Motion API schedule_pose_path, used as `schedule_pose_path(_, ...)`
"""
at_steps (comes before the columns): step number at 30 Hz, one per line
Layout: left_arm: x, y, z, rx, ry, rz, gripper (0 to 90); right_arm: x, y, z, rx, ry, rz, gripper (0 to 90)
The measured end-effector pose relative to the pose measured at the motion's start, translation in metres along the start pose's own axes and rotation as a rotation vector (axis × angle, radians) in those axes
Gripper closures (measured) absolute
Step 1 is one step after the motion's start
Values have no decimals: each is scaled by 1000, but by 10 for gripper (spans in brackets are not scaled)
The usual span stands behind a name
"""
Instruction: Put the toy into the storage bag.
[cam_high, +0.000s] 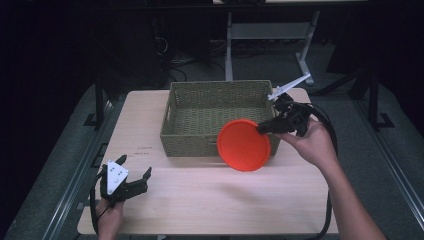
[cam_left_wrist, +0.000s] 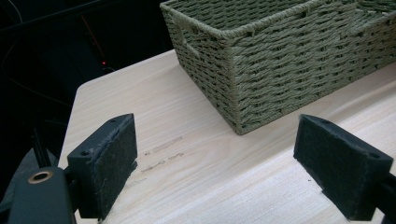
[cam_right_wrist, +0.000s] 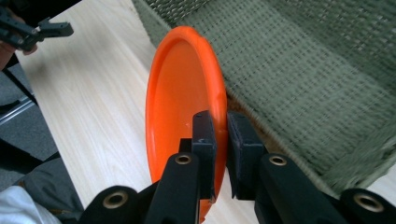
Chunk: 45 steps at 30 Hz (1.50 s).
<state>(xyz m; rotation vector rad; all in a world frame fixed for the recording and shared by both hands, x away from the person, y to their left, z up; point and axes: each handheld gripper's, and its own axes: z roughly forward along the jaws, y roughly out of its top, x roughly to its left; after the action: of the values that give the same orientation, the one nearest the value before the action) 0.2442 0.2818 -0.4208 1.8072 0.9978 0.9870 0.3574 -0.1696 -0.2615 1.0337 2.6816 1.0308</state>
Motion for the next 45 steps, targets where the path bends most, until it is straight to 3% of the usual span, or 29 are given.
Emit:
schedule_pose_path(8, 1, 0, 2, -1, 3, -13, 128, -5, 29, -5, -1, -17, -13, 822)
schedule_pose_path(12, 1, 0, 2, 6, -2, -1, 128, -6, 41, -5, -5, -18, -18, 822)
schedule_pose_path(18, 3, -1, 1, -7, 7, -22, 128, -11, 60, -4, -5, -19, -19, 822)
schedule_pose_path(30, 2, -1, 1, -3, 6, -10, 128, -31, 81, 2, 6, -44, 11, 822)
schedule_pose_path(45, 0, 0, 2, 1, -8, 0, 128, -68, 88, 16, 15, -84, 90, 822)
